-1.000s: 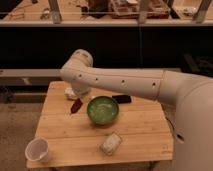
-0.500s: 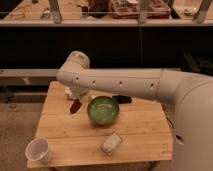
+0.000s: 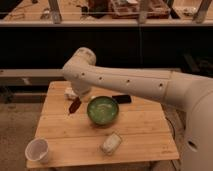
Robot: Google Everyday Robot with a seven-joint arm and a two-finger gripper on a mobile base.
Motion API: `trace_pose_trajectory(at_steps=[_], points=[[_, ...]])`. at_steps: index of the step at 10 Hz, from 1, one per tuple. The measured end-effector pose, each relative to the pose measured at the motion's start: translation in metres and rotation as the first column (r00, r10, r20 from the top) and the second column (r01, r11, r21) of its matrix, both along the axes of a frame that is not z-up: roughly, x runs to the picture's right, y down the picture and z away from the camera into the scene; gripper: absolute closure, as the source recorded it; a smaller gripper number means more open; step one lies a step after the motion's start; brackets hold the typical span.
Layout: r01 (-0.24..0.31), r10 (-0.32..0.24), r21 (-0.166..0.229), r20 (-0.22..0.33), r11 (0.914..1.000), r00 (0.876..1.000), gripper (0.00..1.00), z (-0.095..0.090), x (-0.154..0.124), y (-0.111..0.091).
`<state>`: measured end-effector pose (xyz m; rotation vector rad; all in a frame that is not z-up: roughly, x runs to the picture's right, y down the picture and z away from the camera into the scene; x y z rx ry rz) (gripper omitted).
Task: Place the pepper in the ceramic cup
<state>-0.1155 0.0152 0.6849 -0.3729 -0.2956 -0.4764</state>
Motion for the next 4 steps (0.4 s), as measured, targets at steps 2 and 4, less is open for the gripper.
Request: trace_pose_trajectory(at_steps=[2, 4], points=[[0.038, -0.037, -0.006, 0.076, 0.9993, 0.996, 0.82, -0.038, -0.010, -0.008], [0.095, -0.082, -0.039, 0.256, 0.9947, 0.963, 0.82, -0.089, -0.023, -0.010]])
